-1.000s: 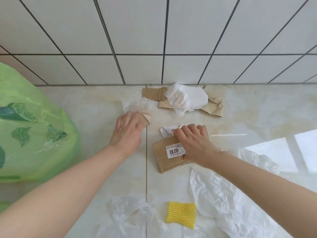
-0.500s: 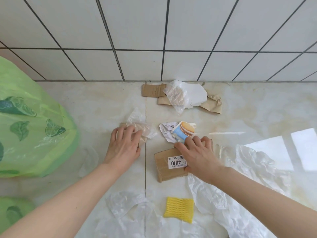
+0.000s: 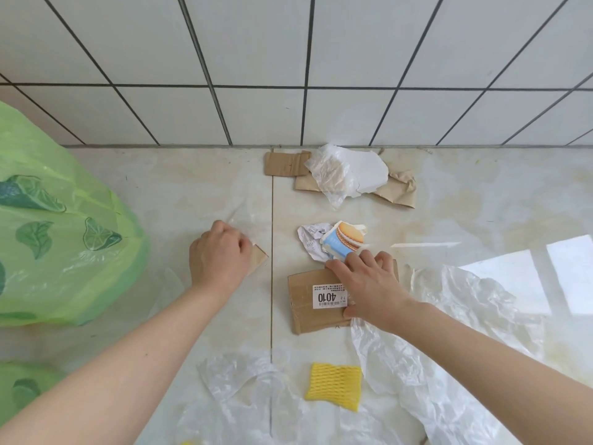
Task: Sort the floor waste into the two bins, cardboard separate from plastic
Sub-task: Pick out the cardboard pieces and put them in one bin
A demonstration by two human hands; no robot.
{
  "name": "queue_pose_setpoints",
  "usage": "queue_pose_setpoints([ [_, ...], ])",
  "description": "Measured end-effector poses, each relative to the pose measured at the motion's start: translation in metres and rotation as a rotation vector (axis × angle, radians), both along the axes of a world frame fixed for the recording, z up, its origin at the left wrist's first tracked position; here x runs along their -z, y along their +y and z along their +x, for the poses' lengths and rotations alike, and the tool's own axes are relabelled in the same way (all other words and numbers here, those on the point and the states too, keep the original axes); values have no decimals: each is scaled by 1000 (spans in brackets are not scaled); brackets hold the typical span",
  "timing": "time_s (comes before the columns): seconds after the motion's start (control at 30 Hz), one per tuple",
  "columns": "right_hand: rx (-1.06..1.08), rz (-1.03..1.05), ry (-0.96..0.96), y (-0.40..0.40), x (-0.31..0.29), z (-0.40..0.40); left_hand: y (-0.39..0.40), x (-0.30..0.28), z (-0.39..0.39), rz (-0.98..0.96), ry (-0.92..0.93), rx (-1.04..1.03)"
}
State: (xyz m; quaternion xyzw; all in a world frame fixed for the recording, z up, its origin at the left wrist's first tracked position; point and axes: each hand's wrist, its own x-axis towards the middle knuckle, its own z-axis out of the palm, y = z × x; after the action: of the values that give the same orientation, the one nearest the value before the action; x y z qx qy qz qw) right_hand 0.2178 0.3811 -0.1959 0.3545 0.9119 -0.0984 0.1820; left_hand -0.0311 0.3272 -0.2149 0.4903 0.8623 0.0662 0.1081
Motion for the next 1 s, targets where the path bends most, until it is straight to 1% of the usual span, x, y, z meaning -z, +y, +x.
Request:
queue_pose_setpoints([
  [0.13,7,-9,-2,0,1,2,10,-8,-15,99,-123,-217],
  [0.23,9,-14,-4,-1,-1,3,9,-8,-20,143,-305,-350],
  [0.3,9,-18,-7,-1,-1,3,3,-7,-14,53,-362,-345],
  [0.37,11,-20,-13,-1,-1,4,-5,-7,-5,-41,-342,-297],
  [0.43,17,-22,-17,-1,-2,4,-12,-6,4,-91,-319,-251],
  [0.47,20,-24,-21,-1,-1,4,-14,-5,7,-110,-339,-258],
  [0.5,22,-30,-26,-1,-1,4,-15,-6,10,-129,-386,-290],
  [0.63,52,-88,-7,0,-1,8,-18,-12,10,-143,-686,-508],
  [0.7,132,-142,49,6,-7,11,-19,-16,6,-145,-770,-575],
  [0.77,290,-214,160,18,-17,16,-20,-23,1,-179,-905,-599],
  [0.83,477,-285,302,35,-25,26,-18,-35,0,-234,-1079,-557],
  [0.87,560,-308,356,45,-28,31,-15,-41,-1,-227,-1137,-524],
  [0.9,624,-316,387,55,-30,36,-12,-46,-2,-186,-1150,-493],
  [1.0,730,-305,390,81,-30,46,7,-57,-3,6,-1073,-394],
])
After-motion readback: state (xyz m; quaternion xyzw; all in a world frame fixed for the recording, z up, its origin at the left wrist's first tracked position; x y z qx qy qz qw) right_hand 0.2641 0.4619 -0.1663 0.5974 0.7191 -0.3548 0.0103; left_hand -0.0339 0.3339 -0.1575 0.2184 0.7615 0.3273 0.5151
